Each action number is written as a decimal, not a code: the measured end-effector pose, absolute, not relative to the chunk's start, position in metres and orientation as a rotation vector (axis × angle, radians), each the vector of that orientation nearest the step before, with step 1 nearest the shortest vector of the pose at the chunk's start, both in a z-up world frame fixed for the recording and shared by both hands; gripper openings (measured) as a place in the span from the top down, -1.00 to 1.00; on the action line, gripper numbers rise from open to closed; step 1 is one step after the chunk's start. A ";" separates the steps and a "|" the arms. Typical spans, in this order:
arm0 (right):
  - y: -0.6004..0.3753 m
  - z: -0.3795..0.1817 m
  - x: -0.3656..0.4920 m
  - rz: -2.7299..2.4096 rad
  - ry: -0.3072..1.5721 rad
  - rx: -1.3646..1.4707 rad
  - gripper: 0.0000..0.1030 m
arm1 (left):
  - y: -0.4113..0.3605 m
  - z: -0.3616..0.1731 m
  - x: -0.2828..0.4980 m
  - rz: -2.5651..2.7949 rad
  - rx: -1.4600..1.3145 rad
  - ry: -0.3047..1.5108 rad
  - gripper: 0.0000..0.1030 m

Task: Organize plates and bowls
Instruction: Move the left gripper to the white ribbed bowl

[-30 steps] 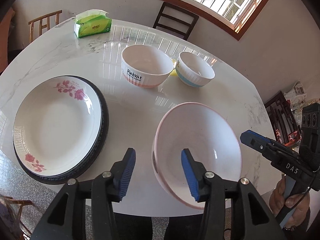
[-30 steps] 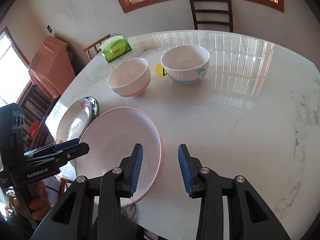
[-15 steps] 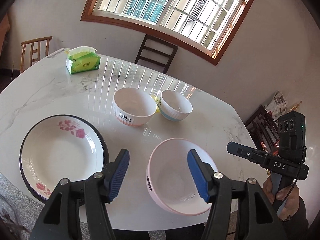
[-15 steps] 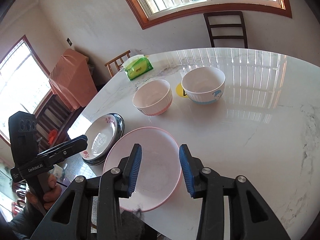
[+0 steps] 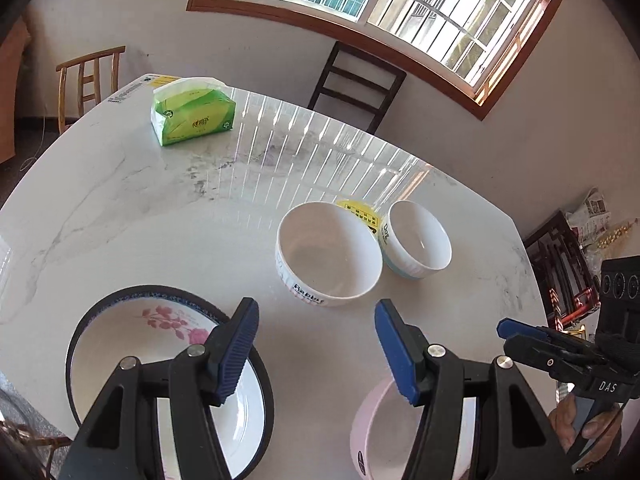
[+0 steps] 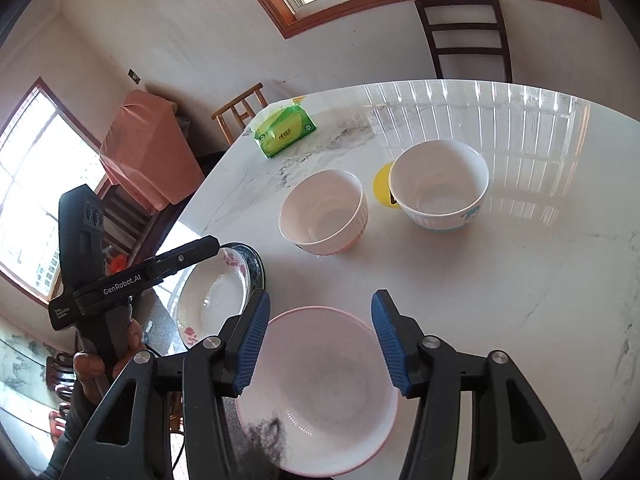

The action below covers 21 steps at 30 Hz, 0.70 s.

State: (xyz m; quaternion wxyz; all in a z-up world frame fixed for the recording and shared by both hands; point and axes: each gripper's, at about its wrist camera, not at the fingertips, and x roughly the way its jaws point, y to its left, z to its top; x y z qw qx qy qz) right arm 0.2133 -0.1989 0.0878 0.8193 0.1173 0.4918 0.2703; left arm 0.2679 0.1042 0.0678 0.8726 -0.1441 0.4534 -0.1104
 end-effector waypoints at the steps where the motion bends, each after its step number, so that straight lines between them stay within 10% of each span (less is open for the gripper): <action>1: -0.196 0.085 0.220 0.577 1.068 0.261 0.00 | 0.104 0.067 0.275 -0.218 -0.286 0.952 -0.20; 21: -0.148 0.027 0.318 0.406 1.282 0.320 0.32 | 0.090 0.017 0.367 -0.254 -0.158 1.130 -0.20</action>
